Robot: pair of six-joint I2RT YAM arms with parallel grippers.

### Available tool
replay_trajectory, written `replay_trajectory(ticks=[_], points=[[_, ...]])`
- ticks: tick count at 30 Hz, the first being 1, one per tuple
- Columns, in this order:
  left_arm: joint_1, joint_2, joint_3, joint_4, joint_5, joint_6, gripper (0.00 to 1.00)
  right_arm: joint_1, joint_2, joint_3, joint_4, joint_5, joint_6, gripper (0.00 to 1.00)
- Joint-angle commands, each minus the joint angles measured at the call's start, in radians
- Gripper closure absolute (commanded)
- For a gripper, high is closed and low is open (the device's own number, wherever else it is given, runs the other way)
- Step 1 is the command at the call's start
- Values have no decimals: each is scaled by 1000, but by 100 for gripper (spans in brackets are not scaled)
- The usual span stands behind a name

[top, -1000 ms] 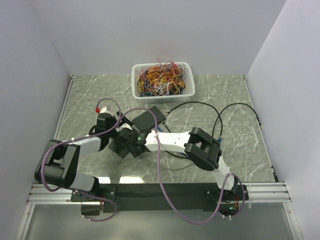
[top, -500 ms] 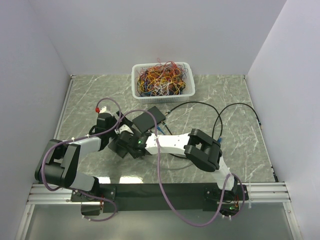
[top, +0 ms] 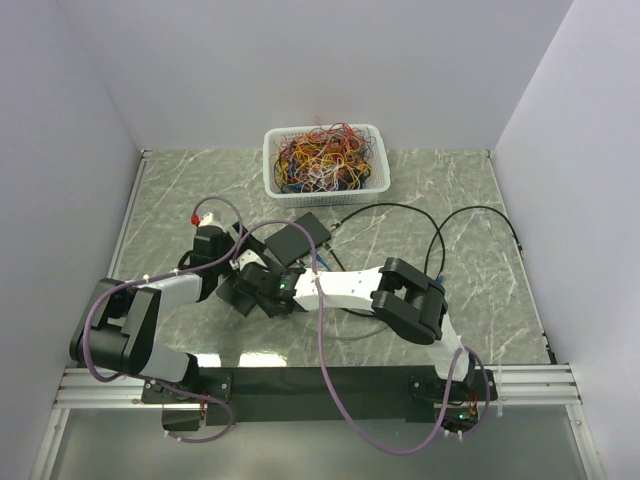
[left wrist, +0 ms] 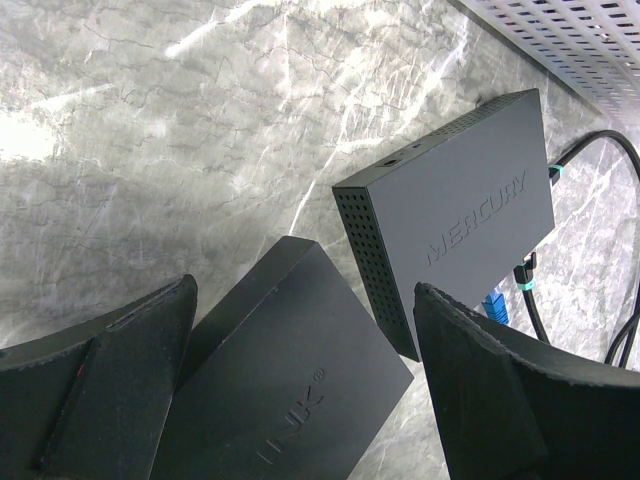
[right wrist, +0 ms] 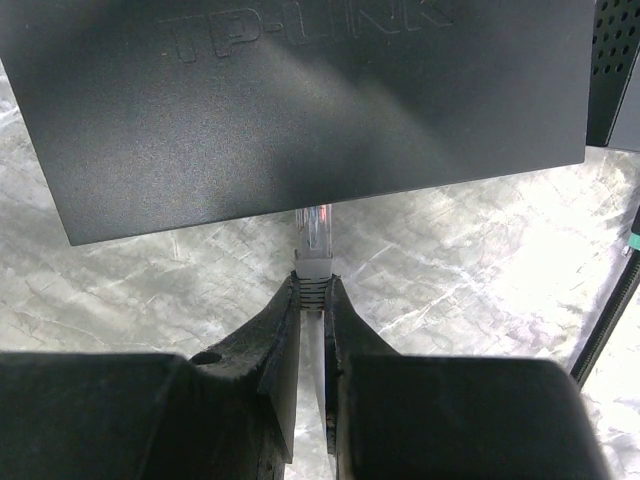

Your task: Insert the plug into the switch port

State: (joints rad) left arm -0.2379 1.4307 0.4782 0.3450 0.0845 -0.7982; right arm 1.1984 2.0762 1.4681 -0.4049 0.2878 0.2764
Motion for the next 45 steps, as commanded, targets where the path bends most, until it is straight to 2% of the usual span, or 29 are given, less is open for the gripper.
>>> replay_trajectory(ticks=[1, 16, 31, 39, 45], points=[[-17, 22, -27, -92, 60, -13, 4, -3, -61, 47, 182, 36, -14, 100], [-32, -32, -69, -42, 90, -36, 4, -23, -128, -46, 331, -21, -16, 100], [-64, 33, -145, 103, 165, -67, 5, -71, -73, 11, 340, 2, -39, 100], [-90, 57, -185, 150, 190, -96, 5, -85, -90, -77, 486, 19, -62, 100], [-103, 77, -214, 192, 210, -110, 5, -99, -84, -114, 572, -33, -95, 100]])
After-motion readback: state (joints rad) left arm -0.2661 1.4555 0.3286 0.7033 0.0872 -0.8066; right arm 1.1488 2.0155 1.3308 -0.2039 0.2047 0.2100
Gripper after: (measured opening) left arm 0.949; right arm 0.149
